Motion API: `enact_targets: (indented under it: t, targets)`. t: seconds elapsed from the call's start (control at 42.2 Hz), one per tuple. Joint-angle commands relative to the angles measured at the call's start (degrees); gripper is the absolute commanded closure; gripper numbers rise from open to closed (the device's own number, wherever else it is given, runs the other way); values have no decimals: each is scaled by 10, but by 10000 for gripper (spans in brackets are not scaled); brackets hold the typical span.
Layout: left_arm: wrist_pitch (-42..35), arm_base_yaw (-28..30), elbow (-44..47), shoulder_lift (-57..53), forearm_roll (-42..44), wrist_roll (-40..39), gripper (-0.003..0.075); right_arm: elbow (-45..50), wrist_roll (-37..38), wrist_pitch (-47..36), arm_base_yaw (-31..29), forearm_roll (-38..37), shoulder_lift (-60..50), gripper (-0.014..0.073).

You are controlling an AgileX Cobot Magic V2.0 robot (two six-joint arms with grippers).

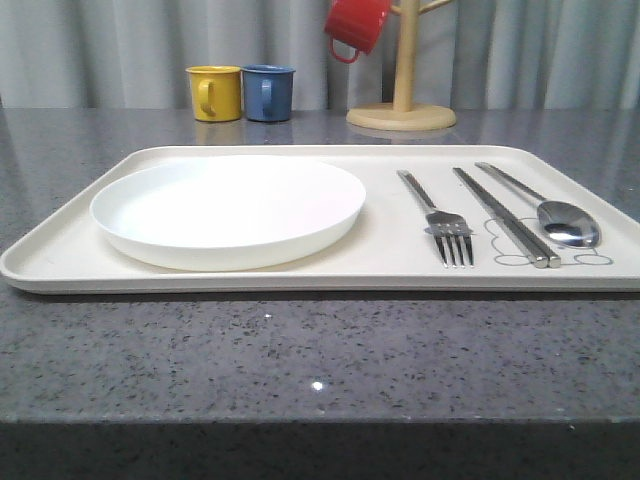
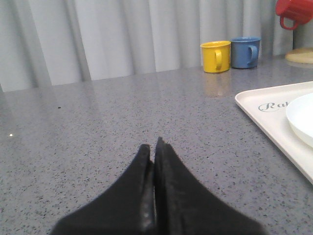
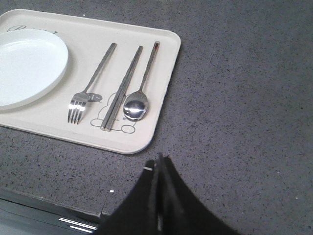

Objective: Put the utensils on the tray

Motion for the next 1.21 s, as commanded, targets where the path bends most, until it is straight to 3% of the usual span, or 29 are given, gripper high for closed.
enact_targets:
  t: [0.0, 1.184]
  targets:
    - [-79, 1, 4, -12, -12, -5, 740, -13, -6, -36, 1, -5, 6, 661]
    - [-78, -28, 14, -13, -18, -5, 740, -13, -6, -34, 1, -5, 6, 661]
